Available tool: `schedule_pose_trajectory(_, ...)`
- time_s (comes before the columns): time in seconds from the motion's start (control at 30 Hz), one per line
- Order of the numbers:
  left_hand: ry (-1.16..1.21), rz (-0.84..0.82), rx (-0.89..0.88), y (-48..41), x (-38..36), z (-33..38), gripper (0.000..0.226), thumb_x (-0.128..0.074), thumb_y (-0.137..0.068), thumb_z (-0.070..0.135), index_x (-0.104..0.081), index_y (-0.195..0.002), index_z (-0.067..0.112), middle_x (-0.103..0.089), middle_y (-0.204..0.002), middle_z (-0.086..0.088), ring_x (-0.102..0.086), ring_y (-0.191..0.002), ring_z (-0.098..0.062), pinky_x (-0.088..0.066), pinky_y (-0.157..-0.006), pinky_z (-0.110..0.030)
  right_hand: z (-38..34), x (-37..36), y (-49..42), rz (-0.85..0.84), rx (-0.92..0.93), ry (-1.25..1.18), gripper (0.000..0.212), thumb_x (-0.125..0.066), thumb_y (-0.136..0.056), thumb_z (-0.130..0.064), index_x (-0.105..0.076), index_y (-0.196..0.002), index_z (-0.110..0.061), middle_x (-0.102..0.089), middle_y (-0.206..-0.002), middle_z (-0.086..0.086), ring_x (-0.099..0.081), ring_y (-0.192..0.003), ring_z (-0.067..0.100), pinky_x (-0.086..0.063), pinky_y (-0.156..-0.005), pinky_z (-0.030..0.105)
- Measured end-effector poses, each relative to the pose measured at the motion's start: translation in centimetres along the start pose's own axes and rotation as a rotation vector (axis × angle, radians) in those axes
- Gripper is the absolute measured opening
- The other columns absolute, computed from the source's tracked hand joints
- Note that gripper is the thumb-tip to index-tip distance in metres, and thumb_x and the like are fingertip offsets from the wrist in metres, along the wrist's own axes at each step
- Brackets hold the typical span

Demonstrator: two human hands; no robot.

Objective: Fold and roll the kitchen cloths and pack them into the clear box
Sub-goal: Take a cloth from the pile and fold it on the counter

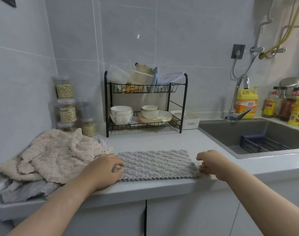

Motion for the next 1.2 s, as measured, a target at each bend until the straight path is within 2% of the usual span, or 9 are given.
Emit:
schedule_pose_trajectory(0.2,-0.033,-0.026,0.016,0.0,-3.1,0.2,0.043,-0.043,-0.093,0.056,-0.048,-0.133,0.042,-0.045,-0.134,0.019,-0.038,-0.123,-0.006,-0.036,-0.103,-0.03,-1.5,-2.7,-0.6,-0.091,-0.216,0.101,0.022,-0.062,-0.084,-0.021,-0.048,-0.086,-0.004,-0.041,-0.065,0.007,-0.041,-0.047,0.02,-0.036,-0.047,0.023)
schedule_pose_trajectory(0.3,-0.049,-0.026,0.02,0.2,-3.2,0.0,0.046,-0.042,-0.093,0.057,-0.046,-0.136,0.041,-0.04,-0.138,0.02,-0.035,-0.127,-0.005,-0.033,-0.104,-0.028,-1.8,-3.8,-1.4,-0.141,-0.144,0.215,0.04,-0.066,-0.073,-0.025,-0.063,-0.105,-0.001,-0.062,-0.088,0.014,-0.057,-0.063,0.026,-0.048,-0.055,0.029)
schedule_pose_trajectory(0.43,-0.024,-0.034,0.012,0.2,-3.2,-0.1,0.082,-0.016,-0.07,0.078,-0.048,-0.135,0.04,-0.044,-0.134,0.02,-0.038,-0.122,-0.004,-0.034,-0.1,-0.026,-2.3,-3.3,-1.3,-0.082,0.073,0.219,0.016,-0.065,-0.083,-0.012,-0.059,-0.093,-0.001,-0.05,-0.062,0.008,-0.043,-0.04,0.019,-0.035,-0.039,0.02)
schedule_pose_trajectory(0.57,-0.08,0.024,-0.031,0.2,-3.2,0.2,0.089,-0.006,-0.068,0.082,-0.054,-0.13,0.04,-0.05,-0.124,0.022,-0.044,-0.116,-0.005,-0.031,-0.093,-0.025,-1.4,-2.9,-2.7,-0.059,0.173,0.078,0.035,-0.072,-0.081,-0.011,-0.061,-0.113,-0.005,-0.067,-0.086,0.013,-0.064,-0.072,0.026,-0.058,-0.067,0.038)
schedule_pose_trajectory(0.7,0.006,0.131,-0.031,-1.0,-2.2,1.8,0.067,-0.024,-0.08,0.066,-0.061,-0.125,0.032,-0.052,-0.107,0.017,-0.047,-0.106,-0.008,-0.034,-0.091,-0.027,-1.1,-2.5,-3.8,-0.108,0.169,-0.088,0.053,-0.071,-0.08,-0.001,-0.053,-0.126,-0.02,-0.065,-0.091,0.024,-0.06,-0.074,0.032,-0.052,-0.081,0.061)
schedule_pose_trajectory(0.83,0.088,-0.099,-0.013,-4.8,-2.2,5.5,0.061,-0.057,-0.088,0.049,-0.038,-0.144,0.034,-0.056,-0.105,0.011,-0.055,-0.096,-0.007,-0.047,-0.082,-0.027,-1.2,-1.4,-3.9,-0.122,0.168,-0.123,0.056,-0.066,-0.084,-0.001,-0.05,-0.134,-0.022,-0.058,-0.083,0.021,-0.044,-0.041,0.015,-0.04,-0.04,0.027)
schedule_pose_trajectory(0.93,0.087,-0.349,0.016,-7.6,-3.8,6.9,0.096,-0.064,-0.075,0.065,-0.016,-0.152,0.034,-0.044,-0.147,0.003,-0.048,-0.129,-0.016,-0.041,-0.105,-0.034,-1.4,-0.8,-4.0,-0.142,0.164,-0.14,0.057,-0.063,-0.086,-0.001,-0.048,-0.136,-0.023,-0.061,-0.084,0.019,-0.041,-0.038,0.012,-0.034,-0.035,0.021)
schedule_pose_trajectory(1.03,0.067,-0.491,0.016,-9.2,-4.7,7.7,0.107,-0.066,-0.069,0.072,-0.013,-0.153,0.032,-0.023,-0.158,0.009,-0.032,-0.141,-0.013,-0.026,-0.116,-0.033,-1.7,-0.4,-4.4,-0.155,0.162,-0.246,0.057,-0.059,-0.087,0.003,-0.048,-0.136,-0.023,-0.066,-0.099,0.018,-0.067,-0.064,0.03,-0.061,-0.062,0.039)
schedule_pose_trajectory(1.2,0.009,-0.544,0.03,-10.4,-5.2,9.3,0.116,-0.068,-0.064,0.073,-0.011,-0.154,0.028,-0.019,-0.16,0.008,-0.027,-0.144,-0.016,-0.021,-0.118,-0.036,-2.7,0.0,-4.2,-0.126,0.154,-0.248,0.061,-0.057,-0.086,0.006,-0.045,-0.14,-0.02,-0.063,-0.101,0.02,-0.066,-0.097,0.048,-0.055,-0.085,0.057)
Point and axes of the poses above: each hand's wrist, its own y-axis away from the middle knuckle, its own x-axis out of the back of the hand, z = x × y, the point moved 4 cm from there along -y, towards the middle knuckle
